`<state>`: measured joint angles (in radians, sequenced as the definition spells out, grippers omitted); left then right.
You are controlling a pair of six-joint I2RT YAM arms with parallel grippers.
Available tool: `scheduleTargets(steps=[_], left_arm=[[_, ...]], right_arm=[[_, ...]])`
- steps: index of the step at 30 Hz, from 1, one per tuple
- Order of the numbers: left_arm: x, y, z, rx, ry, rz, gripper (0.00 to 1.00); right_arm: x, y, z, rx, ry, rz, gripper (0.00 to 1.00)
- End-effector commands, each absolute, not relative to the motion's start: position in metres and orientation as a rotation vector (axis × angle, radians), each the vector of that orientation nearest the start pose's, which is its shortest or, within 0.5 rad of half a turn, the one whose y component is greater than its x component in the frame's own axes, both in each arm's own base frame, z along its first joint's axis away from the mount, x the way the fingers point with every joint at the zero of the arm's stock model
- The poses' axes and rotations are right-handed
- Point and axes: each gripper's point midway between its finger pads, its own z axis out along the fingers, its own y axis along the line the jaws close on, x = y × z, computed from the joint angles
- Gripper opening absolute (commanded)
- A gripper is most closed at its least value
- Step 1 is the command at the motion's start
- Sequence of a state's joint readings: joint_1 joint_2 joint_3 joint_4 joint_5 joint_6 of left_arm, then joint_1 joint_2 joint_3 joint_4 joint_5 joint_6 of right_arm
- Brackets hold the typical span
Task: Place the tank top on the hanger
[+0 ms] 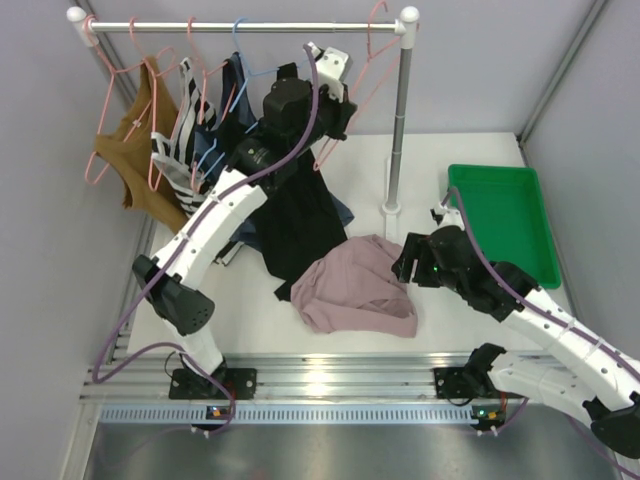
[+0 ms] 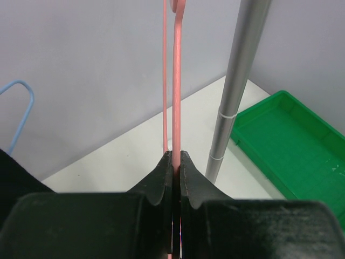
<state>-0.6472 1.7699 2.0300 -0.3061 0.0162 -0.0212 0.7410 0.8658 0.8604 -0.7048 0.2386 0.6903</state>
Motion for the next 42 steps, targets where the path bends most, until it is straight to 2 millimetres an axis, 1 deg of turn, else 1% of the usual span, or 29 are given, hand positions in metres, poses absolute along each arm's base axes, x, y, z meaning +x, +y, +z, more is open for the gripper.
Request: scheduleTargets(steps=[1, 3, 7, 11, 12, 13, 14, 16, 17, 18, 20, 21, 22, 23, 24, 25, 26, 27, 28, 29, 30, 32, 33, 34, 35, 36, 37, 38, 42], left_arm=[[0.413, -0.307, 0.493, 0.468, 1.41, -0.496, 0.0], [0.408, -0.302, 0.499, 0.463, 1.395, -0.493, 0.0], [0.402, -0.297, 0.498, 0.468, 1.386, -0.485, 0.0], [0.394, -0.292, 0.504, 0.474, 1.374, -0.486, 0.0], [0.393, -0.291, 0.504, 0.473, 1.377, -0.486, 0.0], [0.392, -0.289, 0.497, 0.479, 1.394, -0.481, 0.0], [0.387, -0.285, 0.503, 0.476, 1.383, -0.481, 0.0], [0.381, -0.283, 0.493, 0.488, 1.402, -0.484, 0.0], [0.373, -0.277, 0.498, 0.485, 1.394, -0.489, 0.0], [0.37, -0.277, 0.487, 0.495, 1.419, -0.496, 0.0], [0.361, -0.271, 0.476, 0.5, 1.451, -0.497, 0.0], [0.348, -0.268, 0.47, 0.523, 1.46, -0.523, 0.0], [0.343, -0.265, 0.465, 0.527, 1.471, -0.526, 0.0], [0.328, -0.255, 0.472, 0.525, 1.452, -0.535, 0.0], [0.322, -0.253, 0.457, 0.537, 1.483, -0.541, 0.0], [0.314, -0.248, 0.454, 0.545, 1.488, -0.548, 0.0], [0.297, -0.243, 0.448, 0.58, 1.504, -0.568, 0.0], [0.289, -0.241, 0.445, 0.597, 1.513, -0.577, 0.0], [0.275, -0.237, 0.448, 0.622, 1.503, -0.604, 0.0], [0.267, -0.234, 0.441, 0.644, 1.525, -0.611, 0.0], [0.258, -0.233, 0.424, 0.675, 1.582, -0.626, 0.0], [0.236, -0.23, 0.413, 0.735, 1.605, -0.673, 0.0], [0.228, -0.227, 0.394, 0.765, 1.664, -0.681, 0.0], [0.222, -0.225, 0.386, 0.783, 1.683, -0.69, 0.0], [0.212, -0.22, 0.386, 0.795, 1.678, -0.7, 0.0], [0.204, -0.22, 0.372, 0.816, 1.711, -0.721, 0.0], [0.193, -0.215, 0.369, 0.823, 1.718, -0.736, 0.0], [0.187, -0.214, 0.356, 0.84, 1.752, -0.754, 0.0], [0.159, -0.216, 0.331, 0.899, 1.836, -0.875, 0.0]], right_arm=[[0.212, 0.162, 0.204, 0.078, 2.248, 0.483, 0.67], [0.212, 0.162, 0.205, 0.077, 2.246, 0.48, 0.67], [0.213, 0.163, 0.203, 0.073, 2.248, 0.481, 0.67], [0.214, 0.165, 0.203, 0.071, 2.248, 0.484, 0.67], [0.214, 0.165, 0.204, 0.073, 2.245, 0.487, 0.67], [0.214, 0.165, 0.204, 0.071, 2.244, 0.484, 0.67], [0.215, 0.164, 0.204, 0.075, 2.246, 0.484, 0.67], [0.214, 0.164, 0.204, 0.072, 2.246, 0.482, 0.67], [0.214, 0.164, 0.203, 0.069, 2.25, 0.475, 0.67], [0.214, 0.163, 0.202, 0.064, 2.254, 0.472, 0.67], [0.212, 0.163, 0.201, 0.061, 2.26, 0.468, 0.68], [0.211, 0.162, 0.199, 0.058, 2.27, 0.469, 0.67], [0.209, 0.161, 0.196, 0.057, 2.276, 0.467, 0.67], [0.206, 0.161, 0.194, 0.053, 2.282, 0.474, 0.67], [0.204, 0.159, 0.191, 0.056, 2.291, 0.472, 0.67], [0.201, 0.157, 0.184, 0.052, 2.308, 0.46, 0.67], [0.198, 0.156, 0.181, 0.056, 2.311, 0.464, 0.66], [0.194, 0.153, 0.17, 0.054, 2.34, 0.449, 0.65], [0.192, 0.152, 0.165, 0.052, 2.349, 0.445, 0.65], [0.188, 0.152, 0.158, 0.053, 2.369, 0.447, 0.62], [0.184, 0.149, 0.145, 0.052, 2.399, 0.433, 0.61], [0.179, 0.148, 0.133, 0.066, 2.428, 0.43, 0.56], [0.175, 0.145, 0.12, 0.067, 2.455, 0.413, 0.54], [0.173, 0.145, 0.116, 0.073, 2.463, 0.411, 0.52], [0.173, 0.145, 0.113, 0.083, 2.466, 0.416, 0.49], [0.171, 0.144, 0.107, 0.086, 2.476, 0.409, 0.47], [0.171, 0.143, 0.104, 0.09, 2.479, 0.406, 0.45], [0.172, 0.144, 0.102, 0.101, 2.475, 0.414, 0.43], [0.172, 0.147, 0.089, 0.105, 2.494, 0.416, 0.4]])
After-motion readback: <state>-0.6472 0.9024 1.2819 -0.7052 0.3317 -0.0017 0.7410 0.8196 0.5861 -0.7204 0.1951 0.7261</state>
